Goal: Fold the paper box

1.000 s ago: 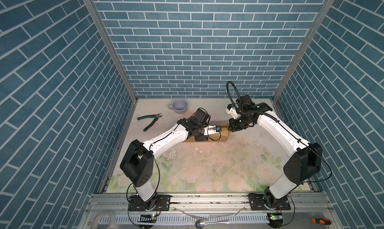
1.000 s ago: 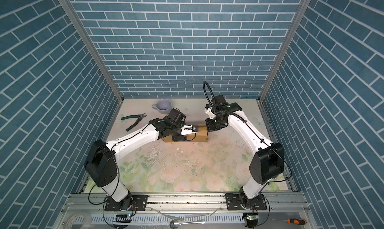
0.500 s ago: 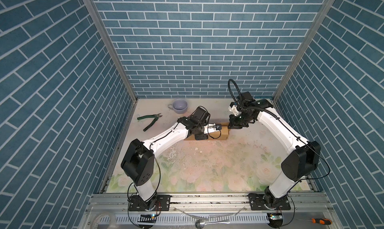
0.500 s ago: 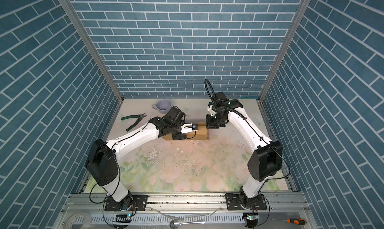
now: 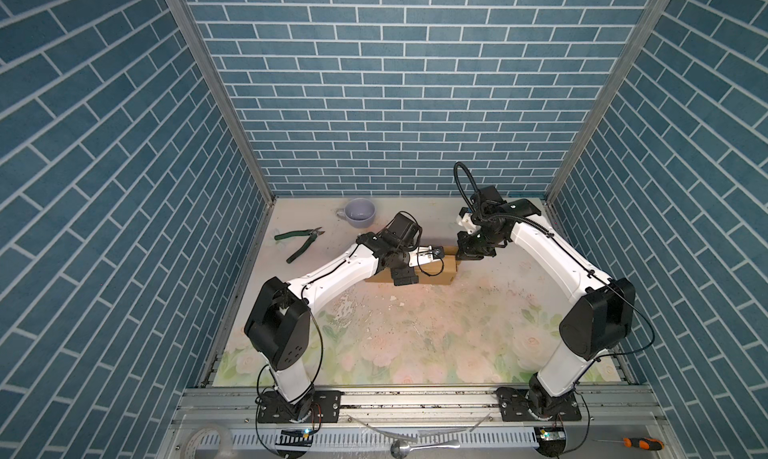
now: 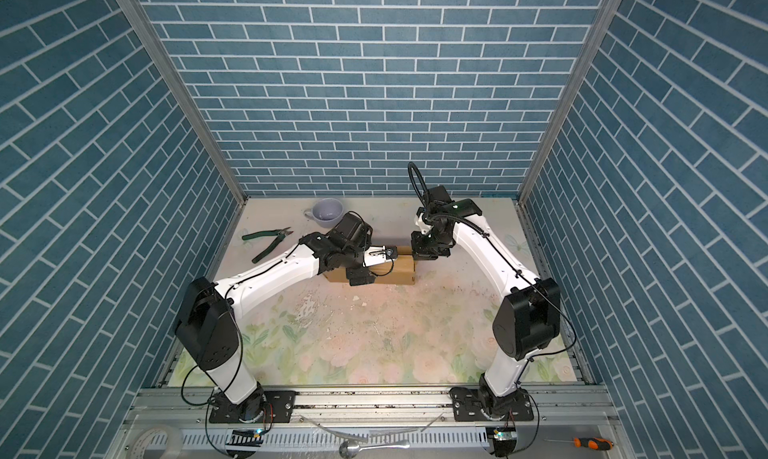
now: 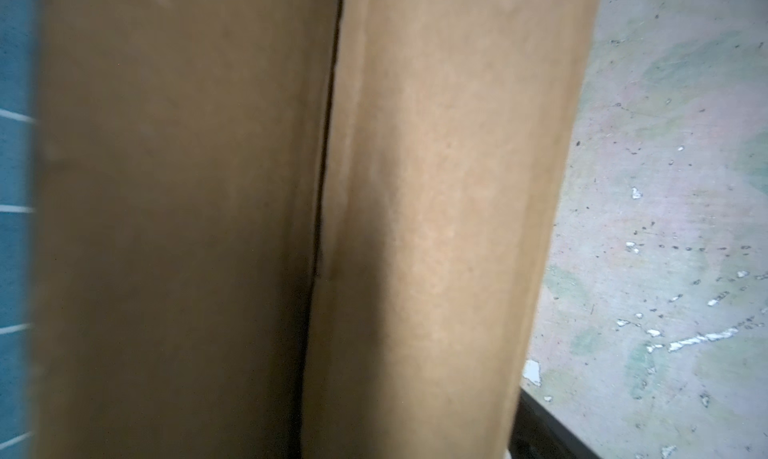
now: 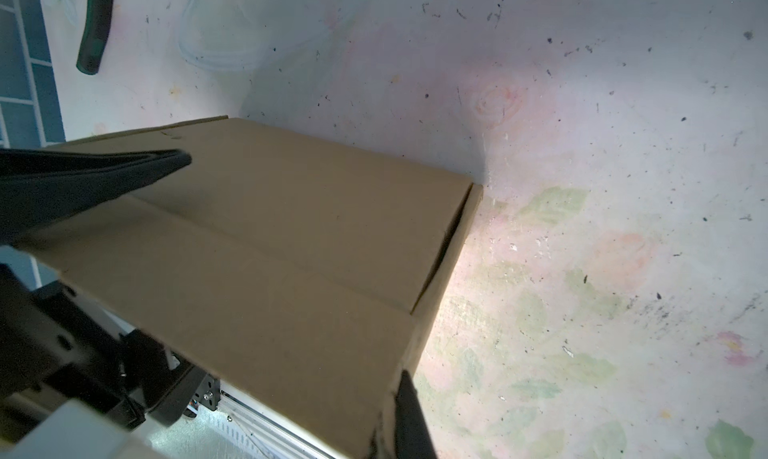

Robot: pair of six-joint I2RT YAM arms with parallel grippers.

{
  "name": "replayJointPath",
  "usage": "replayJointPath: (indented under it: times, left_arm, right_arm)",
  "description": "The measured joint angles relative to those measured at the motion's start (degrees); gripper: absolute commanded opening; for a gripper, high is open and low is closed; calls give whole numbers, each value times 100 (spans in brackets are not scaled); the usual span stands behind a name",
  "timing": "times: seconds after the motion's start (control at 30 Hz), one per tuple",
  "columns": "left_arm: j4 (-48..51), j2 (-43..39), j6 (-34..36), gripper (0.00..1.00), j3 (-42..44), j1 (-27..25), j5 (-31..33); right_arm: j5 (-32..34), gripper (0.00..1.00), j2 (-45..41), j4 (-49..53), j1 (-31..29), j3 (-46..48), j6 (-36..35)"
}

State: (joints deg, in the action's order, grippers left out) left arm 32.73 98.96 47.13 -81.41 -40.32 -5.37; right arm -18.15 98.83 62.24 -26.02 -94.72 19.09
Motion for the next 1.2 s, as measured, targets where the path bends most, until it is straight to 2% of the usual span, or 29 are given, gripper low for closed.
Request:
replayJointPath:
  times: [0.27, 0.33, 0.47, 0.53, 0.67, 0.87, 1.07, 1.2]
  left_arm:
    - [81, -669, -415, 98, -42, 55, -356]
    - [37, -1008, -634, 93, -37, 118, -431]
    - [-166, -1644, -1478, 74, -26, 463, -385]
    - [-195, -1858, -1987, 72, -2, 835, -413]
    - [-337, -2131, -2761, 79, 413, 1797, -634]
    - [-352, -1825, -3084, 79, 645, 2437, -1217]
    - [-219, -911, -2990, 80, -101, 2691, -1587]
    - [-280, -750, -2916, 92, -343, 2691, -1670]
  right_arm:
    - [44, 0, 68, -7, 37, -28, -63]
    - [50, 0, 81, -9, 50, -39, -103]
    - [79, 0, 96, -11, 87, -48, -116]
    - [94, 0, 98, -11, 96, -48, -116]
    - [98, 0, 122, -4, 98, -74, -142]
    - [98, 0, 234, 20, 107, -225, -157]
    - [90, 0, 245, 46, 129, -234, -273]
    - [81, 0, 245, 76, 138, -240, -363]
